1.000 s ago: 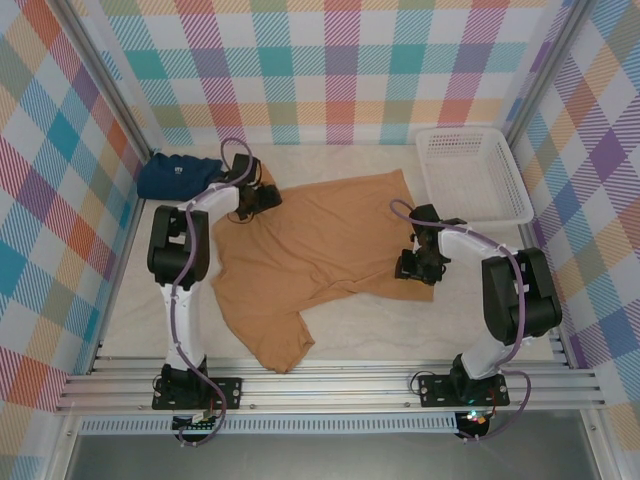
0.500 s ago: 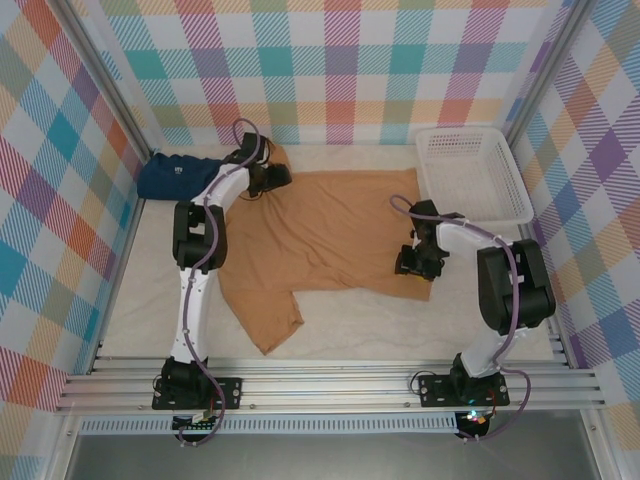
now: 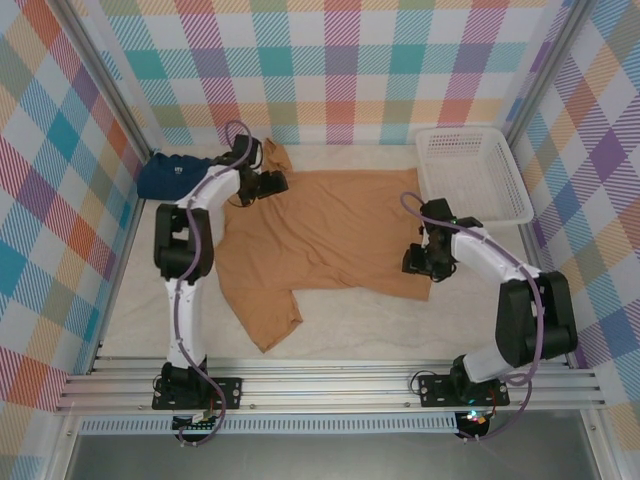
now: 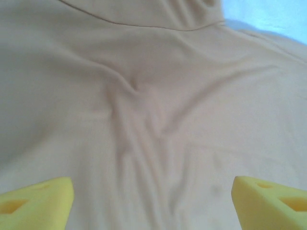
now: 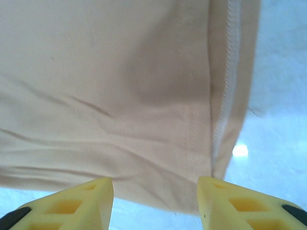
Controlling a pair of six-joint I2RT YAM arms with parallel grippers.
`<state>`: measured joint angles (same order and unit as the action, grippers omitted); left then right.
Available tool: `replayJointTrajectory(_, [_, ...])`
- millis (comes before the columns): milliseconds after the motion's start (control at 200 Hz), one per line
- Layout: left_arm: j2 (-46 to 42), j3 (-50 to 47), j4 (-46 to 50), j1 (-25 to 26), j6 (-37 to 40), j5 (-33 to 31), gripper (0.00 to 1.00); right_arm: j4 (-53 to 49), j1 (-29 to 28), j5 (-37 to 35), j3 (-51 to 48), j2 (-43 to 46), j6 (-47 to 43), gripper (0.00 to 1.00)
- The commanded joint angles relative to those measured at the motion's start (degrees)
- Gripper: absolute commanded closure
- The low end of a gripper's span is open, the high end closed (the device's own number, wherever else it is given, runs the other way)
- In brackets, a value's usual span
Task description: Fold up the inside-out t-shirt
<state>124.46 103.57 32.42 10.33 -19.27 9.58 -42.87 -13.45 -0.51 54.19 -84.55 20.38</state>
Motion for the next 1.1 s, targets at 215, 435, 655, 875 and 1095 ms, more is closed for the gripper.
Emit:
replayJointTrajectory(215, [-32.27,-35.21,-13.98,4.47,-8.56,1.10,0.15,-2.12,3.08,0.78,-7.82,1.50,4.68,0.53])
replayJointTrajectory(435, [-41.02,-43.29,-9.91,8.01,-7.72,-1.09,0.14,3.73,3.09,3.96,-10.39,-1.40,6.25,0.60])
replayJointTrajectory(655, [-48.74,-49.90,-4.14,9.84,-8.29,-3.09,0.15,7.60,3.26,4.50,-11.72,-3.40,7.15,0.82])
replayJointTrajectory(875, [-59.52,-59.59,8.59,16.20,-14.93,-7.25,0.20,7.10,3.26,3.36,-12.14,0.43,7.35,0.95])
replayJointTrajectory(1095, [-66.95,-66.92,19.92,25.80,-25.39,-8.74,0.32,6.93,3.25,3.90,-11.74,1.54,6.43,0.96])
